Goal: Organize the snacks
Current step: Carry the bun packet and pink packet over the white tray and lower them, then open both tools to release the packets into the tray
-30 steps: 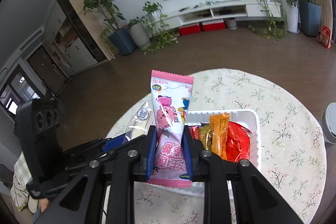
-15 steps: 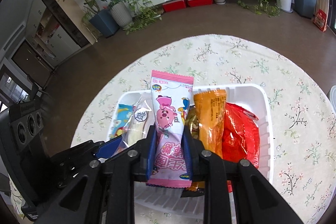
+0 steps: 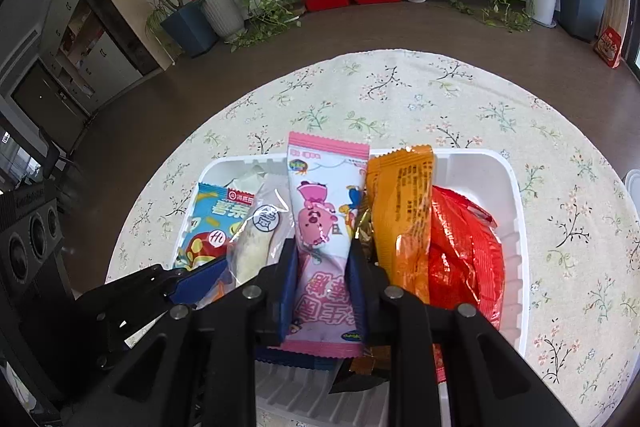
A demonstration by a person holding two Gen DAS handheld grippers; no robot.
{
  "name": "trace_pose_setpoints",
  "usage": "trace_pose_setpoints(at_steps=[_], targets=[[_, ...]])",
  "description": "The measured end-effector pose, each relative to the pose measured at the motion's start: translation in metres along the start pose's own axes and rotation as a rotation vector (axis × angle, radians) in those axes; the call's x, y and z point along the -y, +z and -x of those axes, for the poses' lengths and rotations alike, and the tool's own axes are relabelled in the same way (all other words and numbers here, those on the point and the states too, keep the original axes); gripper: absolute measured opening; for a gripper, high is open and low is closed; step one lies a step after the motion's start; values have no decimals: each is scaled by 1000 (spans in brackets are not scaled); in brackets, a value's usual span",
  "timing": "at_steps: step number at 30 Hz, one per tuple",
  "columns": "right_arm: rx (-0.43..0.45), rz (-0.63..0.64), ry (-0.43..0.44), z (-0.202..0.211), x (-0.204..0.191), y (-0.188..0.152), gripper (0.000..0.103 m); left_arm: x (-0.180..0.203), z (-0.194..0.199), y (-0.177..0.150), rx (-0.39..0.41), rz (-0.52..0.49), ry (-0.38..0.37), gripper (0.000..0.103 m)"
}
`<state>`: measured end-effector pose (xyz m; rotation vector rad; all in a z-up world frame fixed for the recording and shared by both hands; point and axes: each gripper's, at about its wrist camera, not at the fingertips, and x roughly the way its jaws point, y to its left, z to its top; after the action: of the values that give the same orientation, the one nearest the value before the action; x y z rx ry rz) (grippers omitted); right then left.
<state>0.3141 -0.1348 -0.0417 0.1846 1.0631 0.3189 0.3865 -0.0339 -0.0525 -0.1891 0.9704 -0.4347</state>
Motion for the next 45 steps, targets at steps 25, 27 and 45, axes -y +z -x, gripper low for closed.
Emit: trace_pose_setpoints(at_steps=[25, 27, 45], targets=[[-11, -22, -8, -3, 1, 0, 30, 3, 7, -4, 22, 21, 10, 30], [-9, -22, -13, -2, 1, 0, 33, 2, 8, -4, 25, 23, 11, 32], [28, -29, 11, 12, -1, 5, 53, 7, 25, -17, 86, 4, -16, 84]])
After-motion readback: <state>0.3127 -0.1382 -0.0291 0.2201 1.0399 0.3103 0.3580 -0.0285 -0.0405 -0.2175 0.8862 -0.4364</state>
